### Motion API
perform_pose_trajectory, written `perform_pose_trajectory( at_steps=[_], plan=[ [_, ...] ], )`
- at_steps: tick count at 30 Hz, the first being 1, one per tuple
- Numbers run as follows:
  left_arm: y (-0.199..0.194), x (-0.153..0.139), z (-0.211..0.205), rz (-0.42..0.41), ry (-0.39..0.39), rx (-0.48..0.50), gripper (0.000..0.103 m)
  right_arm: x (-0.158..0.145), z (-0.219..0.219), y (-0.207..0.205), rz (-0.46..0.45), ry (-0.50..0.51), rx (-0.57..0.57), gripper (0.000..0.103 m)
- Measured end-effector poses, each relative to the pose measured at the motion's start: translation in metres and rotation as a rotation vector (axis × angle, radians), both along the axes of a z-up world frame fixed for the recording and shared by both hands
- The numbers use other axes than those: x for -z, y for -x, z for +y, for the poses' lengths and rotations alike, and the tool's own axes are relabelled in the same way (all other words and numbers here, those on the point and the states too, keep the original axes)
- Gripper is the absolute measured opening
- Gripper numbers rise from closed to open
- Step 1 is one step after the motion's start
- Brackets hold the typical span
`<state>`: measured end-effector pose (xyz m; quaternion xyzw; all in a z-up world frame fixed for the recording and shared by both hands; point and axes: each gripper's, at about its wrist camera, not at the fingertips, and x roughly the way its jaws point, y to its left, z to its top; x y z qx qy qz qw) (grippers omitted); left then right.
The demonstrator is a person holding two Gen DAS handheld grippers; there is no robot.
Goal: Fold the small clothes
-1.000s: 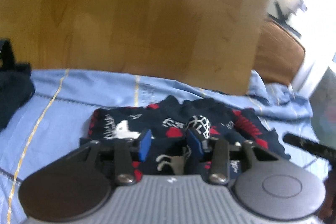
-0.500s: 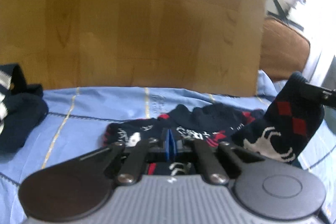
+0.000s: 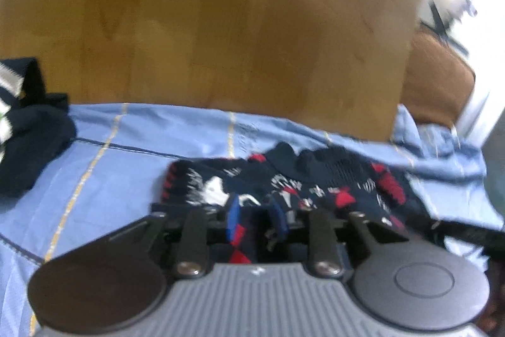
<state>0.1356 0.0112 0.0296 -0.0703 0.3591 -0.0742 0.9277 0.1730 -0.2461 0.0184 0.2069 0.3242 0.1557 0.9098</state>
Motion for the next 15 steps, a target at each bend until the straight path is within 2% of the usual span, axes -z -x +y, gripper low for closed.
perform_pose_trajectory(
  at_steps=[2,3,4,6,8,9,10,11,12,15],
  plan=[
    [-0.001,0.004,-0.009,0.007,-0.036,0.008,0.039,-0.008,-0.006,0.013,-0.051,-0.006,0.017,0.046],
    [-0.002,0.006,-0.011,0.014,-0.043,0.012,0.039,-0.015,-0.006,0.019,-0.101,0.026,0.033,0.061],
    [-0.003,0.009,-0.014,0.024,-0.046,0.019,0.039,-0.019,-0.002,0.022,-0.150,0.081,0.052,0.069],
    [-0.003,0.012,-0.019,0.035,-0.058,0.024,0.037,-0.021,0.005,0.021,-0.187,0.189,0.049,0.068],
    [-0.004,0.015,-0.025,0.039,-0.081,0.029,0.034,-0.015,0.011,0.004,-0.138,0.223,0.023,0.068],
    [-0.004,0.015,-0.029,0.036,-0.090,0.033,0.026,-0.007,0.015,-0.008,-0.085,0.236,0.000,0.062],
    [-0.003,0.015,-0.032,0.031,-0.094,0.044,0.021,0.003,0.014,-0.017,-0.024,0.226,-0.037,0.044],
    [-0.001,0.013,-0.034,0.019,-0.103,0.048,0.016,0.006,0.012,-0.016,-0.045,0.194,-0.038,0.028],
    [0.002,0.011,-0.037,-0.005,-0.119,0.043,0.012,0.004,0.009,-0.015,-0.043,0.160,-0.062,0.019],
    [0.008,0.011,-0.042,-0.071,-0.117,0.069,0.012,-0.012,-0.001,0.004,-0.159,0.191,0.001,0.018]
  ],
)
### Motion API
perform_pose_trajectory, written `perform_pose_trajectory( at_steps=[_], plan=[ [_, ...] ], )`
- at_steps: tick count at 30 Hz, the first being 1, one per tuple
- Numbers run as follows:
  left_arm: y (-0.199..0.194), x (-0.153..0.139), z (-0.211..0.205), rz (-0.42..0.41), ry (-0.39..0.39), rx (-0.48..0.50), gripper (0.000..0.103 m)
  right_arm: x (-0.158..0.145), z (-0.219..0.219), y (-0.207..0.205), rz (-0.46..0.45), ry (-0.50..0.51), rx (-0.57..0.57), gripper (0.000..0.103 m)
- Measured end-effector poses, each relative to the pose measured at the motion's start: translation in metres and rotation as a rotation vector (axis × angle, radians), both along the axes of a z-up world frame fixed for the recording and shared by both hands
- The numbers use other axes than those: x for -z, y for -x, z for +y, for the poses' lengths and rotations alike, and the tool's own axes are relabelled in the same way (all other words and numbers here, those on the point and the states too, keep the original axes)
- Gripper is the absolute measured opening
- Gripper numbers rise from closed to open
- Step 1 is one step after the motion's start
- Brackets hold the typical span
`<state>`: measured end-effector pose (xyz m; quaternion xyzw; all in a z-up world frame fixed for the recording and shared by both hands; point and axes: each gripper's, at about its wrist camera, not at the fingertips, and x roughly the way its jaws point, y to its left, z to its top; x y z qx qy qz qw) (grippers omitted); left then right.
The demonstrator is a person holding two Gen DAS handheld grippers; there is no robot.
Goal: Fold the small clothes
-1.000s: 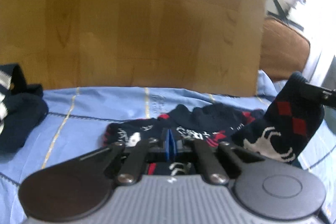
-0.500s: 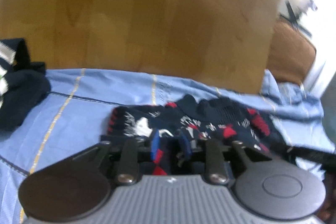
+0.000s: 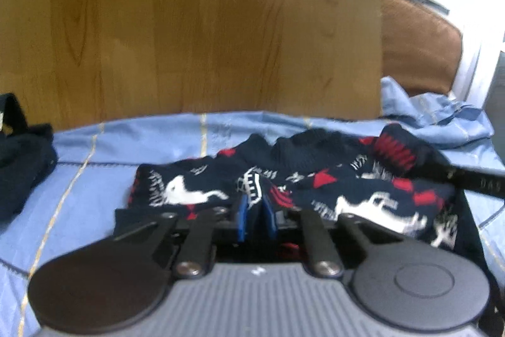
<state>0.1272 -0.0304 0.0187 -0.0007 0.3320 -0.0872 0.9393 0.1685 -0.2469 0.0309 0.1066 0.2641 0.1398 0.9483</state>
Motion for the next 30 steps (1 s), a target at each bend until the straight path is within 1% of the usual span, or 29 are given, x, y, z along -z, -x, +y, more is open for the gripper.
perform_pose_trajectory(
  at_steps=[1,2,3,4,5,6,7,8,9,11,13,15,16,18,19,21,22,23,24,25,30],
  plan=[
    [-0.002,0.004,-0.004,0.008,-0.013,0.009,0.013,0.000,-0.004,0.002,-0.021,0.007,0.031,0.018],
    [-0.004,0.012,-0.010,0.017,-0.054,0.004,0.015,0.002,-0.006,0.002,-0.014,0.012,0.047,0.018],
    [0.000,0.017,-0.017,-0.018,-0.107,-0.002,0.017,0.008,-0.003,-0.001,0.012,0.040,0.047,0.018],
    [0.002,0.016,-0.023,-0.033,-0.151,0.007,0.017,0.017,0.006,-0.005,0.037,0.098,0.036,0.020],
    [0.004,0.018,-0.027,-0.043,-0.178,0.006,0.017,0.019,0.010,-0.004,0.025,0.124,0.037,0.021],
    [0.004,0.018,-0.027,-0.045,-0.182,0.006,0.017,0.016,0.011,-0.005,0.024,0.133,0.043,0.028],
    [0.003,0.018,-0.025,-0.044,-0.176,0.005,0.017,0.015,0.009,-0.006,0.032,0.135,0.056,0.041],
    [0.003,0.018,-0.023,-0.043,-0.164,0.004,0.018,0.015,0.006,-0.006,0.035,0.126,0.081,0.047],
    [0.004,0.017,-0.021,-0.044,-0.150,0.001,0.022,0.012,0.000,-0.004,0.039,0.111,0.119,0.050],
    [0.007,0.012,-0.011,-0.055,-0.091,-0.009,0.027,0.002,-0.009,0.009,0.005,0.062,0.185,0.051],
    [0.015,0.003,-0.002,-0.110,-0.026,-0.035,0.027,-0.014,-0.009,0.024,-0.049,0.013,0.172,0.051],
    [0.025,-0.007,0.005,-0.180,0.021,-0.043,0.029,-0.028,-0.001,0.040,-0.085,-0.014,0.100,0.050],
    [0.030,-0.010,0.007,-0.198,0.047,-0.028,0.029,-0.033,0.007,0.048,-0.092,-0.021,0.039,0.050],
    [0.032,-0.011,0.007,-0.189,0.077,0.029,0.029,-0.034,0.021,0.057,-0.071,-0.015,-0.058,0.050],
    [0.031,-0.009,0.004,-0.174,0.069,0.054,0.029,-0.031,0.028,0.060,-0.048,-0.006,-0.097,0.050],
    [0.027,0.000,-0.006,-0.131,0.024,0.098,0.029,-0.017,0.037,0.059,0.027,0.032,-0.137,0.050],
    [0.023,0.005,-0.011,-0.094,0.000,0.122,0.029,-0.006,0.038,0.055,0.076,0.067,-0.128,0.050],
    [0.019,0.008,-0.014,-0.062,-0.022,0.130,0.029,0.006,0.035,0.051,0.106,0.078,-0.110,0.049],
    [0.016,0.011,-0.017,-0.039,-0.037,0.126,0.029,0.012,0.029,0.056,0.052,0.049,-0.110,0.048],
    [0.015,0.011,-0.017,-0.037,-0.039,0.121,0.029,0.015,0.025,0.059,0.033,0.043,-0.114,0.048],
    [0.018,0.014,-0.023,-0.052,-0.085,0.121,0.029,0.015,0.021,0.070,-0.009,0.031,-0.072,0.048]
  ],
)
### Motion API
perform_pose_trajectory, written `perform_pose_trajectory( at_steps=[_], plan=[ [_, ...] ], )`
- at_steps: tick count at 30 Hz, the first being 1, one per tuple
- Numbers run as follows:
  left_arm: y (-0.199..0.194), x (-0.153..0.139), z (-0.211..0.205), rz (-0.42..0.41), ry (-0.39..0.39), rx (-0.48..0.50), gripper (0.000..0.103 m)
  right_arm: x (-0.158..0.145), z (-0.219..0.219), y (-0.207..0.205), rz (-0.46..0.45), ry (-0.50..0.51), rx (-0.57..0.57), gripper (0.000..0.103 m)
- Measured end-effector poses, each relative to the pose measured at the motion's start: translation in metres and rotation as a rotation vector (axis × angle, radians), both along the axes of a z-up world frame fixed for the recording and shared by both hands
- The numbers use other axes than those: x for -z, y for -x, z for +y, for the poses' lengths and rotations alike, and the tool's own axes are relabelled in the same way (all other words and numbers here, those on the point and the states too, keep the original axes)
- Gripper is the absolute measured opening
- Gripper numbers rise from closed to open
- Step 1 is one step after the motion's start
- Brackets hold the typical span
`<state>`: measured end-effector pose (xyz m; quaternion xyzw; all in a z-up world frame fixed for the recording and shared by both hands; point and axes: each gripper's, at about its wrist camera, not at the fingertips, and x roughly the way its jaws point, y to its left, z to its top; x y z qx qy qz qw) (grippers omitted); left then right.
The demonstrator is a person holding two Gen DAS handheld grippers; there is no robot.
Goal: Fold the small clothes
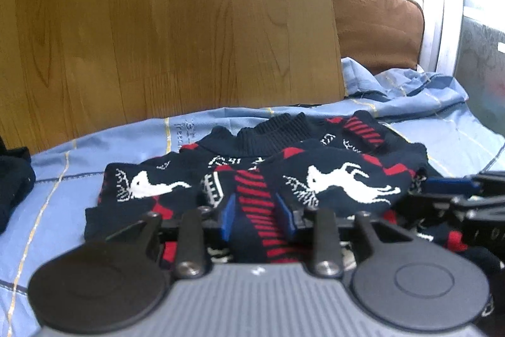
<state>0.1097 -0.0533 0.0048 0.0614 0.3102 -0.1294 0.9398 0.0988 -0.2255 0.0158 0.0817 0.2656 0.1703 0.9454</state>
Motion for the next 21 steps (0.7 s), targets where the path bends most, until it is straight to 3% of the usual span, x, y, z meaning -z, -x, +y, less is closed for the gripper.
perform_pose_trajectory(
  at_steps=[4,5,6,7,11,15,17,21],
  plan=[
    [0.004,0.000,-0.001,-0.012,-0.019,-0.004,0.030,0.001,-0.013,-0.005,0.005,-0.095,0.033,0.050],
    [0.005,0.000,-0.001,-0.015,-0.020,-0.006,0.032,0.001,-0.013,-0.007,-0.002,-0.103,0.047,0.055],
    [0.006,0.000,-0.001,-0.016,-0.018,-0.005,0.033,0.001,-0.014,-0.007,-0.005,-0.090,0.104,0.068],
    [0.006,0.000,-0.001,-0.019,-0.016,-0.004,0.034,0.002,-0.018,-0.006,0.000,-0.091,0.165,0.074],
    [0.010,-0.002,0.000,-0.044,-0.022,-0.013,0.051,0.010,-0.048,-0.005,0.030,-0.275,0.250,0.073],
    [0.011,-0.003,0.002,-0.049,-0.013,-0.019,0.052,0.021,-0.076,-0.004,0.062,-0.460,0.314,0.073],
    [0.010,-0.003,0.002,-0.046,-0.010,-0.025,0.053,0.022,-0.081,-0.001,0.056,-0.489,0.333,0.073],
    [0.011,-0.003,0.002,-0.046,-0.012,-0.034,0.055,0.018,-0.075,0.002,0.039,-0.453,0.349,0.073]
  ],
)
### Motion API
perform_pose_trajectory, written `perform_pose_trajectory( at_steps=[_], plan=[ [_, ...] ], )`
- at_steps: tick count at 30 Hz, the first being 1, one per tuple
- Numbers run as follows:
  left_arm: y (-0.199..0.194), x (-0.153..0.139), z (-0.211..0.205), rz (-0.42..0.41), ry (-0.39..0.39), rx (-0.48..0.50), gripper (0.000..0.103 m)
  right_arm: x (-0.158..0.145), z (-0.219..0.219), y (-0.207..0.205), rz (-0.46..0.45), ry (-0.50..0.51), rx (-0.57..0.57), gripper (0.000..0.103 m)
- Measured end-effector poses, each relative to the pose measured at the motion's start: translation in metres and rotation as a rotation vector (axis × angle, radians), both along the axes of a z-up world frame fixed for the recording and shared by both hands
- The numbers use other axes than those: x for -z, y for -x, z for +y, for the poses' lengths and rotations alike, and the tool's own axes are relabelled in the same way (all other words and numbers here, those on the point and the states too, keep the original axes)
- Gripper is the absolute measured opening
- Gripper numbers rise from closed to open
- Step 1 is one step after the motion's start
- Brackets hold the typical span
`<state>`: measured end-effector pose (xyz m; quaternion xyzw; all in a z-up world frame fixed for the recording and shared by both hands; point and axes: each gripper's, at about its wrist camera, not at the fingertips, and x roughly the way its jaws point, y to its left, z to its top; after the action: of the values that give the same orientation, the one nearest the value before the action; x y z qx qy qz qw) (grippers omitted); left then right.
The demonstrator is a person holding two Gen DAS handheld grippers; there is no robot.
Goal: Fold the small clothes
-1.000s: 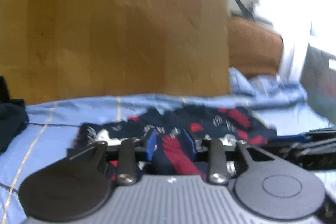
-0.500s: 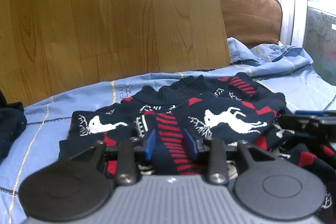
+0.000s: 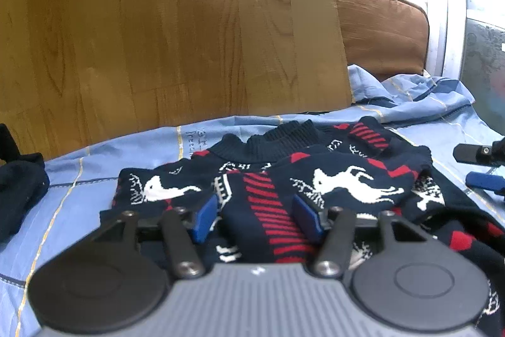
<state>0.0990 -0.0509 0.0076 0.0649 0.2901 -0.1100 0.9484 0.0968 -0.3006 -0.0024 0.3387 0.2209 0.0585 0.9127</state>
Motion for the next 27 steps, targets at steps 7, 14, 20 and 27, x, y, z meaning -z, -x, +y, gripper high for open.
perform_pose_trajectory(
  at_steps=[7,14,20,27],
  plan=[
    [0.0005,0.0002,0.0008,-0.001,0.000,-0.007,0.058,0.0015,-0.0047,0.0034,-0.014,-0.018,0.014,0.073],
    [0.0002,0.0004,0.0013,-0.005,0.000,-0.004,0.062,0.0019,-0.0058,0.0042,-0.020,-0.028,0.011,0.074],
    [0.0005,0.0002,0.0014,-0.004,0.003,-0.003,0.063,0.0022,-0.0067,0.0042,-0.024,-0.035,0.012,0.075],
    [0.0010,0.0003,0.0012,-0.005,0.002,-0.004,0.063,0.0027,-0.0072,0.0044,-0.026,-0.037,0.011,0.075]
  ],
)
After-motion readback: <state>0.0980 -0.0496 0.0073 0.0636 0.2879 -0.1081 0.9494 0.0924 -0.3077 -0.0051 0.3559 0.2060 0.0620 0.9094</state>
